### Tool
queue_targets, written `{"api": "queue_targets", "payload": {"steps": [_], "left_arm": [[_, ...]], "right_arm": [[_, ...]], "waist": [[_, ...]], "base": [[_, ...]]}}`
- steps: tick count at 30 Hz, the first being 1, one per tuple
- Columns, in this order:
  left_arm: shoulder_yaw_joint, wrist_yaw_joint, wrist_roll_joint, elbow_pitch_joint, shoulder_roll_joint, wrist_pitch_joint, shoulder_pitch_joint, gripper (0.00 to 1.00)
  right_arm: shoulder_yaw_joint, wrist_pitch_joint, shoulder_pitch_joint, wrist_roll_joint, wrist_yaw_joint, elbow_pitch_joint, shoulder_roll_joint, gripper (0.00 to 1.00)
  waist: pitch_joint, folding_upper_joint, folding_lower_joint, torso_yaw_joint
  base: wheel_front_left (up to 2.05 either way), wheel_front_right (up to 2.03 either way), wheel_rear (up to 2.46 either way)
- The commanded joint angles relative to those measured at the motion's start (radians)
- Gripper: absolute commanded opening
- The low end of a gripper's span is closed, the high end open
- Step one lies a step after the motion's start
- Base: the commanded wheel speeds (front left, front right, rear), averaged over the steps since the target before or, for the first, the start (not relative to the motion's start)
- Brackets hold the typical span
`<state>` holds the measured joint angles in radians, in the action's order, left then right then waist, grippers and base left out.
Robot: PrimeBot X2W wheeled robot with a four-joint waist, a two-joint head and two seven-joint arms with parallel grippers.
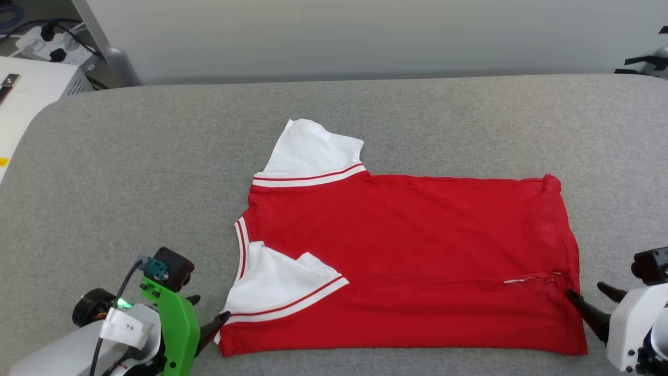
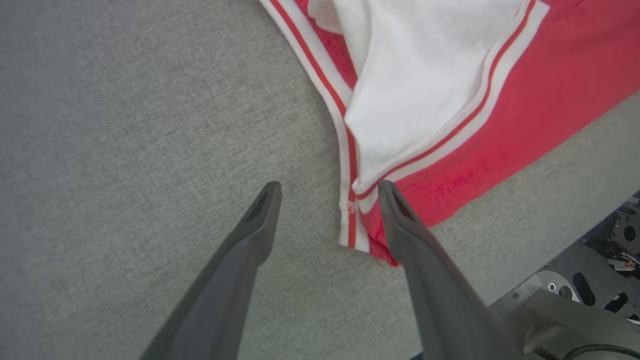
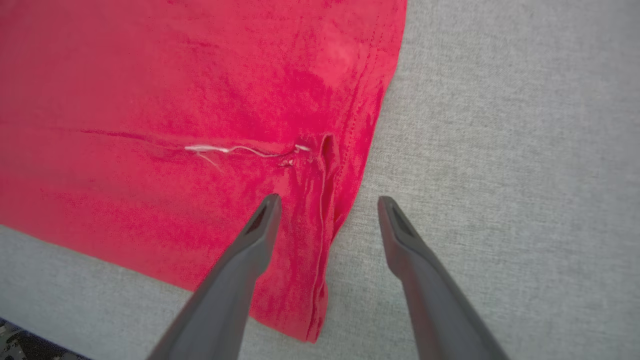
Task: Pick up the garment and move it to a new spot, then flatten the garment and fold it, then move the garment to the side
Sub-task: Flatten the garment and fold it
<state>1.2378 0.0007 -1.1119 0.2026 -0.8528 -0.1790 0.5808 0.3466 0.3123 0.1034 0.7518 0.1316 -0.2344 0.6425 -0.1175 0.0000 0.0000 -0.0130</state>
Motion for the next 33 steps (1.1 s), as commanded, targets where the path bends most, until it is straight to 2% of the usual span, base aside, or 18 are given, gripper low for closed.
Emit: {"api": "queue_targets", "payload": {"steps": [1, 5, 9, 15, 19, 21, 24, 33], "left_arm": [[-0.016, 0.011, 0.004, -0.022, -0.016, 0.010, 0.019, 1.00], [-0.063, 0.036, 0.012, -0.089, -0.058, 0.030, 0.069, 1.00], [-0.108, 0.053, 0.041, -0.110, -0.073, 0.049, 0.144, 1.00], [-0.173, 0.052, 0.071, -0.065, -0.025, 0.079, 0.277, 1.00], [-0.194, 0.013, 0.083, 0.028, 0.021, 0.057, 0.383, 1.00], [-0.200, -0.011, 0.070, 0.071, 0.043, 0.025, 0.426, 1.00], [-0.193, -0.050, 0.035, 0.145, 0.070, -0.086, 0.497, 1.00], [-0.148, -0.098, -0.016, 0.299, 0.146, -0.442, 0.718, 1.00]], "right_arm": [[-0.021, -0.023, -0.011, -0.019, -0.001, 0.019, 0.000, 1.00], [-0.117, -0.092, -0.015, -0.087, -0.001, 0.081, -0.033, 1.00], [-0.225, -0.180, -0.001, -0.185, -0.001, 0.142, -0.107, 1.00], [-0.337, -0.300, 0.021, -0.355, -0.001, 0.257, -0.263, 1.00], [-0.361, -0.342, 0.023, -0.438, -0.001, 0.342, -0.367, 1.00], [-0.350, -0.346, 0.023, -0.455, -0.001, 0.365, -0.389, 1.00], [-0.323, -0.341, 0.025, -0.482, -0.001, 0.395, -0.415, 1.00], [-0.264, -0.344, 0.087, -0.495, -0.001, 0.411, -0.441, 1.00]], "waist": [[0.019, 0.0000, 0.0000, 0.005], [0.029, 0.0000, 0.0000, 0.004], [0.023, 0.0000, 0.0000, -0.003], [-0.021, 0.0000, 0.0000, -0.040], [-0.091, 0.0000, 0.0000, -0.090], [-0.126, 0.0000, 0.0000, -0.111], [-0.185, 0.0000, 0.0000, -0.145], [-0.334, 0.0000, 0.0000, -0.213]], "base": [[0.00, 0.00, 0.00], [0.00, 0.00, 0.00], [0.00, 0.00, 0.00], [0.00, 0.00, 0.00], [0.00, 0.00, 0.00], [0.00, 0.00, 0.00], [0.00, 0.00, 0.00], [0.00, 0.00, 0.00]]}}
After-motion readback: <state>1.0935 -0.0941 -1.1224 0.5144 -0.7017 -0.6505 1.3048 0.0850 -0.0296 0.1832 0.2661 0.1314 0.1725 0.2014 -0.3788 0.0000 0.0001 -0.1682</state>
